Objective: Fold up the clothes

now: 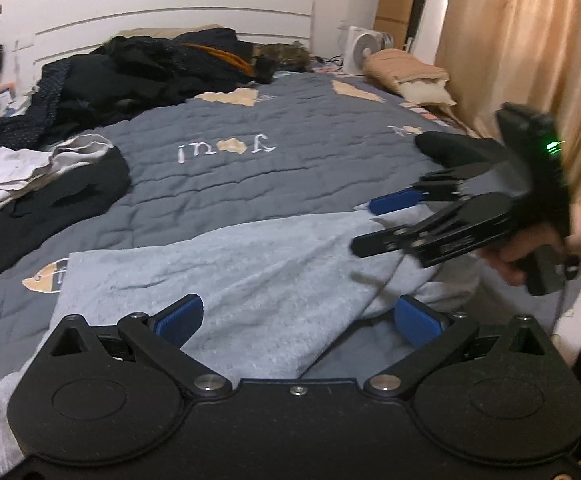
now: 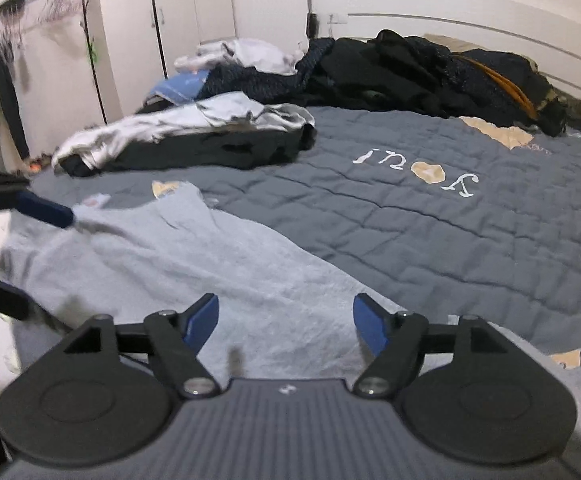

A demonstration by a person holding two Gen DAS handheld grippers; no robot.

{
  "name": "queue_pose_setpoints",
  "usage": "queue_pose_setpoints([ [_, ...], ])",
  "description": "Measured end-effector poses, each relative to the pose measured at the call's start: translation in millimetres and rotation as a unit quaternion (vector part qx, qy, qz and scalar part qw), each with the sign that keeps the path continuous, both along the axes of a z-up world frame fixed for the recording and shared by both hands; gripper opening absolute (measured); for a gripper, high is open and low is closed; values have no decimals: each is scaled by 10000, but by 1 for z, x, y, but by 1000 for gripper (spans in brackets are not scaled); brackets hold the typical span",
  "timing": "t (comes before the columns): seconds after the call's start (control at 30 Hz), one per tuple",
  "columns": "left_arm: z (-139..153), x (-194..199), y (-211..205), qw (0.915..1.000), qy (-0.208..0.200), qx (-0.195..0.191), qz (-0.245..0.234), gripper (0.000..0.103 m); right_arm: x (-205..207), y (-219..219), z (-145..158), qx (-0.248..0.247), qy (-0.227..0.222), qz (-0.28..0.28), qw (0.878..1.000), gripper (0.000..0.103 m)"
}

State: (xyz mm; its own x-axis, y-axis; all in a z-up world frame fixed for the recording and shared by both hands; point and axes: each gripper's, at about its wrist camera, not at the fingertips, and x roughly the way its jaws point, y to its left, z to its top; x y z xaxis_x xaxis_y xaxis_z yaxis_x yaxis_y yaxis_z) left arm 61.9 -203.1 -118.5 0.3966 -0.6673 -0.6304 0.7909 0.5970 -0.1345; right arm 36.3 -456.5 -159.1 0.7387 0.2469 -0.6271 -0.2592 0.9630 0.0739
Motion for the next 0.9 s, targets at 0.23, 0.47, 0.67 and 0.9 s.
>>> queue_pose_setpoints([
  [0.23,-4,6,3,9995,219,-242,-47,103,14,14,-18,-460,160,302,9984,74],
  [0.47,-8,23,7,9988,355,-282,160,103,10,16,-26,-505,199,283,9981,39],
  [0.67,2,33,16,9975,378,-500,332,103,-6,13,-8,-101,505,188,9985,12],
  [0.9,7,32,17,9969,363,-626,297,103,-51,28,14,-49,661,329,9973,7],
])
